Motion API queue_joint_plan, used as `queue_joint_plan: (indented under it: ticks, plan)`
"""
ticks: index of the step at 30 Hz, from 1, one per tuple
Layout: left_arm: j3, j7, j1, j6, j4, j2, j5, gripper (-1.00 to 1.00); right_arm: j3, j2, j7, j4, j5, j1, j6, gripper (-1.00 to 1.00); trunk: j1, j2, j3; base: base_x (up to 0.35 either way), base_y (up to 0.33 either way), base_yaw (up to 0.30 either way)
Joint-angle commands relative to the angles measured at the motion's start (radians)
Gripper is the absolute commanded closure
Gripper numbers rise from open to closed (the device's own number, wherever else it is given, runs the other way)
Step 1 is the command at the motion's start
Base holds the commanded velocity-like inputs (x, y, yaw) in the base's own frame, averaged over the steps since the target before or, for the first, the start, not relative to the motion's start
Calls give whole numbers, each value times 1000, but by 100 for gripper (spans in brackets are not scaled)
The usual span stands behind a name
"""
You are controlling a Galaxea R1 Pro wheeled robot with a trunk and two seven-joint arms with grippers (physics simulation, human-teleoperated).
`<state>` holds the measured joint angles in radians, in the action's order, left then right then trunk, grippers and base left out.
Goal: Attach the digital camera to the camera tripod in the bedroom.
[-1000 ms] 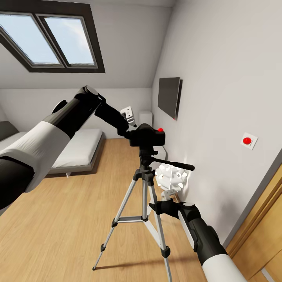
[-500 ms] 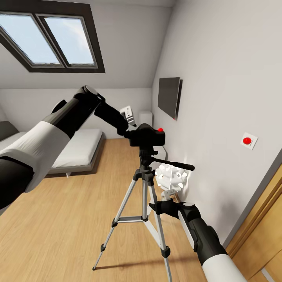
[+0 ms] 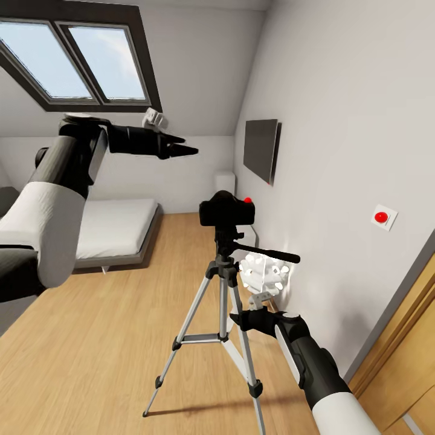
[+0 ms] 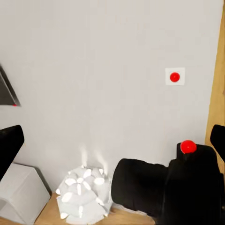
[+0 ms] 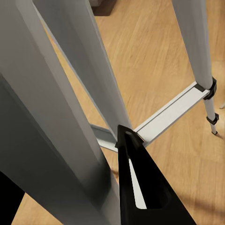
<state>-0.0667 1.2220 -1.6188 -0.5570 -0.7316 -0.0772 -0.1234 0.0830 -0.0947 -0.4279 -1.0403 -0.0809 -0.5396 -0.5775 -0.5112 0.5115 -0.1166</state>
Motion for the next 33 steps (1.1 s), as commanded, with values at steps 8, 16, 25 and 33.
queue_joint_plan:
  ticks: [8,16,25,33]
  plan:
    - [59,0,-2,-13,18,-8,-1,-100,0,0,-8,11,-5,0,-7,100,-1,1,-2,0,0,0]
    - [81,-2,24,-7,268,-74,15,-100,0,0,-8,11,-6,0,-7,100,-1,1,-2,0,0,0]
    - [86,-7,45,22,650,-271,114,-100,-1,0,-8,11,-5,0,-7,100,-1,1,-2,0,0,0]
    - [87,-7,331,32,727,-341,372,-100,0,0,-8,11,-6,0,-7,100,-1,1,-2,23,16,0]
